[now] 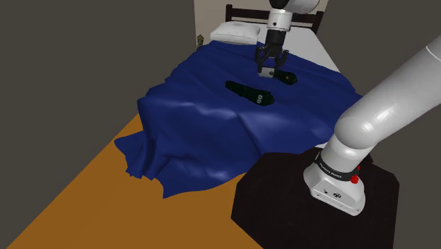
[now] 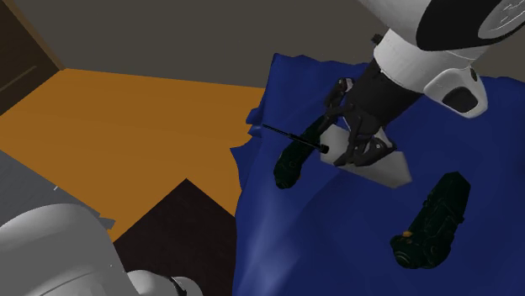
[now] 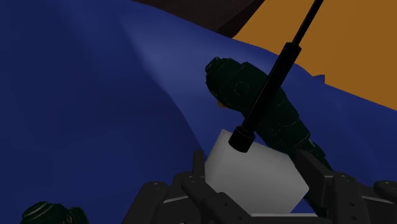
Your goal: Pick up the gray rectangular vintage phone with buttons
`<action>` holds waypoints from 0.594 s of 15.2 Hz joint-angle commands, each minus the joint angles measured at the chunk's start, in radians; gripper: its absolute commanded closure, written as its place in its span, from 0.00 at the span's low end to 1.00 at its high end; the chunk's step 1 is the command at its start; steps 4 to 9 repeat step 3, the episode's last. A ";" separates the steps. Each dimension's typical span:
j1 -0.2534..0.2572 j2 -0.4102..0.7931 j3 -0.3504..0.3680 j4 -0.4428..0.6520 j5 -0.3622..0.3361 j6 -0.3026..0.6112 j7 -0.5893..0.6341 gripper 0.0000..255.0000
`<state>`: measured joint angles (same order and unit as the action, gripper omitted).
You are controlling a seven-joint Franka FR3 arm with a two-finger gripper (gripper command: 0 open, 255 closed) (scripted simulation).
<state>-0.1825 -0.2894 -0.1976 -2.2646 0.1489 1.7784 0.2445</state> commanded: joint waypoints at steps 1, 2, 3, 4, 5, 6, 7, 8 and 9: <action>0.000 -0.007 0.001 0.022 -0.002 -0.028 0.006 1.00; 0.000 -0.008 0.001 0.023 -0.002 -0.030 0.007 1.00; 0.000 -0.008 0.001 0.023 -0.002 -0.030 0.007 1.00; 0.000 -0.008 0.001 0.023 -0.002 -0.030 0.007 1.00; 0.000 -0.008 0.001 0.023 -0.002 -0.030 0.007 1.00; 0.000 -0.008 0.001 0.023 -0.002 -0.030 0.007 1.00; 0.000 -0.008 0.001 0.023 -0.002 -0.030 0.007 1.00; 0.000 -0.008 0.001 0.023 -0.002 -0.030 0.007 1.00; 0.000 -0.008 0.001 0.023 -0.002 -0.030 0.007 1.00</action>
